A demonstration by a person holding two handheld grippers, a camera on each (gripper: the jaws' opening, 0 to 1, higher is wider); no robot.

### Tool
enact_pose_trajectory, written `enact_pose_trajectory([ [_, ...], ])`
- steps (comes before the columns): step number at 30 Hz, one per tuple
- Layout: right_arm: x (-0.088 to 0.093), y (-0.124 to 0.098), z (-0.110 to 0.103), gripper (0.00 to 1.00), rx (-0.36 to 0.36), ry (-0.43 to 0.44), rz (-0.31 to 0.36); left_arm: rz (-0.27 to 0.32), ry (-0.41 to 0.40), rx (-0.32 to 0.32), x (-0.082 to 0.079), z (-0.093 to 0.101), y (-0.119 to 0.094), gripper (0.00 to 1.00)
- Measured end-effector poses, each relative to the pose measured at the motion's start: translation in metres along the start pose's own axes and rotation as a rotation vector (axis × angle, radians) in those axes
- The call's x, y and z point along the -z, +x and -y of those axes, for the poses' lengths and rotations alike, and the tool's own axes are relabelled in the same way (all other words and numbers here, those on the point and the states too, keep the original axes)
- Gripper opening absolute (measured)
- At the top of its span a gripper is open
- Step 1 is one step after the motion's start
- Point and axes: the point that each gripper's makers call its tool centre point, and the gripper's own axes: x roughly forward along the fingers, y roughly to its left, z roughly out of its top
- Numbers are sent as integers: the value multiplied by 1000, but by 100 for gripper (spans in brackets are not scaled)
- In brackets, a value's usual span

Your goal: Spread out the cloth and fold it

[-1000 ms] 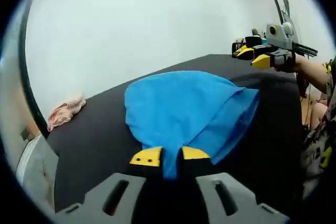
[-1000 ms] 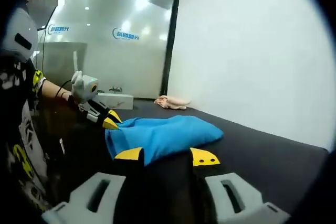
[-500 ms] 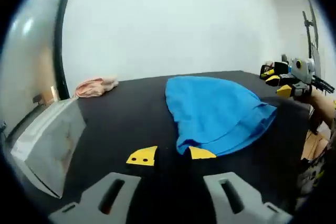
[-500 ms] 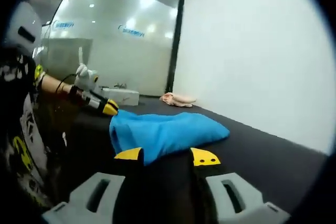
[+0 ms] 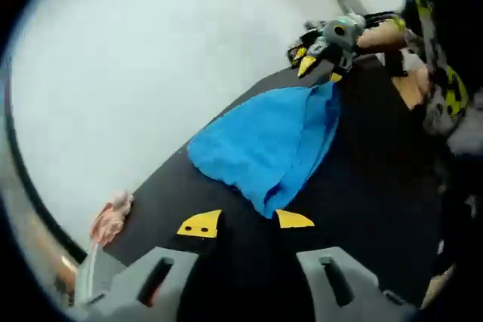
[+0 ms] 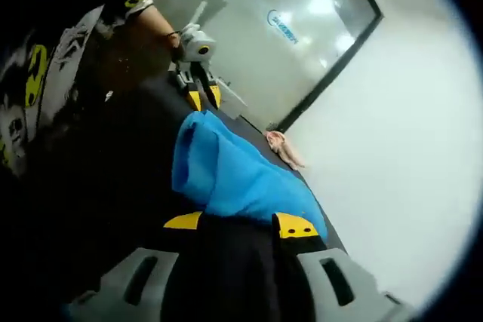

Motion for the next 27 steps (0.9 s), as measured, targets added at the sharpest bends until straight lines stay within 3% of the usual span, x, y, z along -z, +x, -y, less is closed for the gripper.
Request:
enact_pose_trajectory([
  [2, -1, 2, -1, 33, -20, -12, 0, -35, -50, 26, 5, -2, -1, 25],
  [4, -1, -1, 0, 33, -30, -11, -2, 2, 39, 20, -4, -15, -6, 30],
  [5, -1, -2, -1, 33, -44, -15, 0, -31, 75, 28, 0, -18, -7, 30],
  [6, -1, -3, -2, 33, -53, -14, 0, -92, 88, 79, 13, -16, -7, 30],
  [7, 0, -3, -2, 33, -59, -7, 1, -117, 87, 110, 18, -12, -5, 28],
  [8, 0, -2, -1, 33, -63, 0, 3, -80, 37, 156, 16, -5, 4, 25],
  [9, 1, 0, 0, 33, -62, 5, 4, -78, 64, 170, 13, -3, 7, 21],
  [10, 1, 4, 1, 33, -61, 10, 2, -71, 145, 164, 7, -6, 14, 21],
  [13, -2, 11, 0, 33, -65, 6, 5, -73, 229, 139, -1, -8, 29, 22],
  [16, -5, 17, -2, 32, -80, -32, -1, -139, 293, 146, 0, 1, 29, 18],
  [17, -6, 18, -2, 32, -83, -34, 0, -145, 353, 152, -1, 6, 29, 16],
  [19, -6, 22, -2, 31, -93, -37, 4, -83, 462, 181, -3, 15, 33, 10],
  [20, -6, 23, -3, 30, -100, -44, 3, -82, 493, 191, -2, 16, 33, 9],
  [21, -6, 23, -4, 28, -104, -46, 5, -85, 459, 182, -3, 13, 33, 9],
  [22, -6, 24, -5, 24, -109, -49, 4, -77, 373, 182, -5, 13, 36, 9],
  [24, -1, 22, -15, 8, -147, -74, -15, -74, 277, 178, -5, 11, 41, 8],
  [27, 2, 21, -13, 4, -134, -39, -25, -118, 276, 194, -4, 11, 42, 0],
])
